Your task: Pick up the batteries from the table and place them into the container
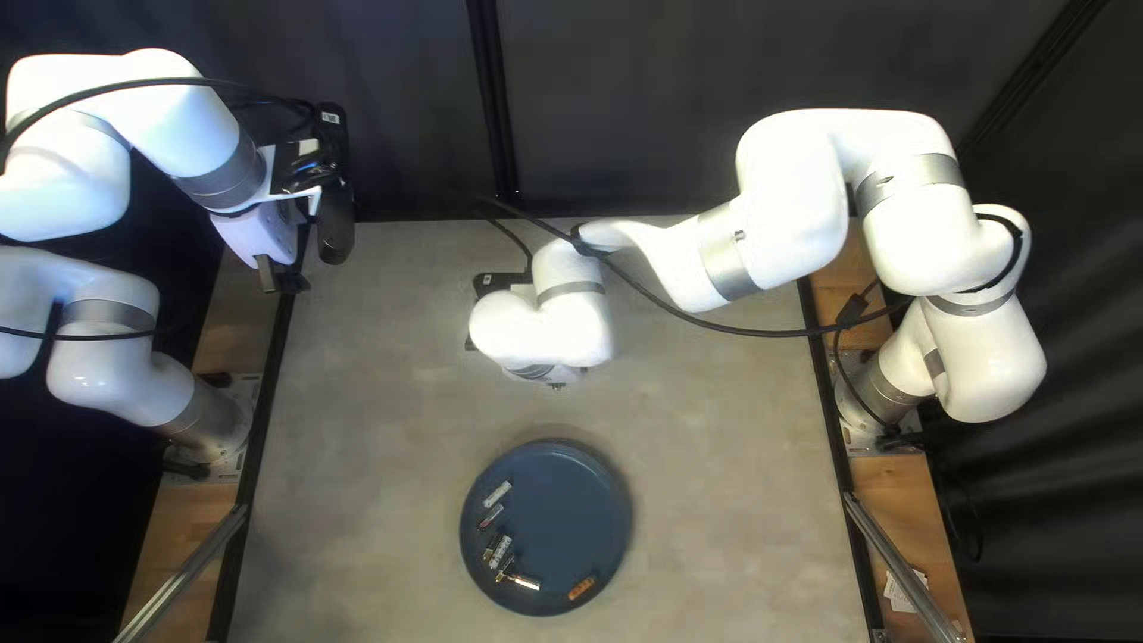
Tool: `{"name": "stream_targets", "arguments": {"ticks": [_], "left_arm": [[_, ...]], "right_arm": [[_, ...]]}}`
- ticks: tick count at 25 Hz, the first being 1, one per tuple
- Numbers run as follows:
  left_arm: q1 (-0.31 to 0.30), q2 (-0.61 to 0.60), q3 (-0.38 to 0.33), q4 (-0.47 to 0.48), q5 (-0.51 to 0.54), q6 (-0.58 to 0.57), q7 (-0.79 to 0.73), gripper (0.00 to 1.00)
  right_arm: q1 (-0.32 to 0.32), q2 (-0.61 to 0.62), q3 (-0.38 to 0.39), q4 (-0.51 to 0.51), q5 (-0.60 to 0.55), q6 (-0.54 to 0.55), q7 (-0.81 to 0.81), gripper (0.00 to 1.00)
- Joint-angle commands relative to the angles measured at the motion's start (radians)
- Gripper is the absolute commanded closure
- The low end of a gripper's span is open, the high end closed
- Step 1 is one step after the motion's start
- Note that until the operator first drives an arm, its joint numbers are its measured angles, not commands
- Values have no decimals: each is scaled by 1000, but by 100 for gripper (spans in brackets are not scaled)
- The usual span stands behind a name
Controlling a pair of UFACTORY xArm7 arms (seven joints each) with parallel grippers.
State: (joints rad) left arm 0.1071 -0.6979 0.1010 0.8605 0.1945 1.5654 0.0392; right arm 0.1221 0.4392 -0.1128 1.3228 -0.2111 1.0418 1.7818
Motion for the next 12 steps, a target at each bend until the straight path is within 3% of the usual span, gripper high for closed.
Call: {"name": "stream_targets", "arguments": {"ticks": [1, 12], "left_arm": [[0, 0, 0, 0, 0, 0, 0, 0], [0, 0, 0, 0, 0, 0, 0, 0]], "right_arm": [[4, -7, -7, -18, -25, -19, 1, 100], [22, 7, -23, -23, -87, -27, 20, 100]]}}
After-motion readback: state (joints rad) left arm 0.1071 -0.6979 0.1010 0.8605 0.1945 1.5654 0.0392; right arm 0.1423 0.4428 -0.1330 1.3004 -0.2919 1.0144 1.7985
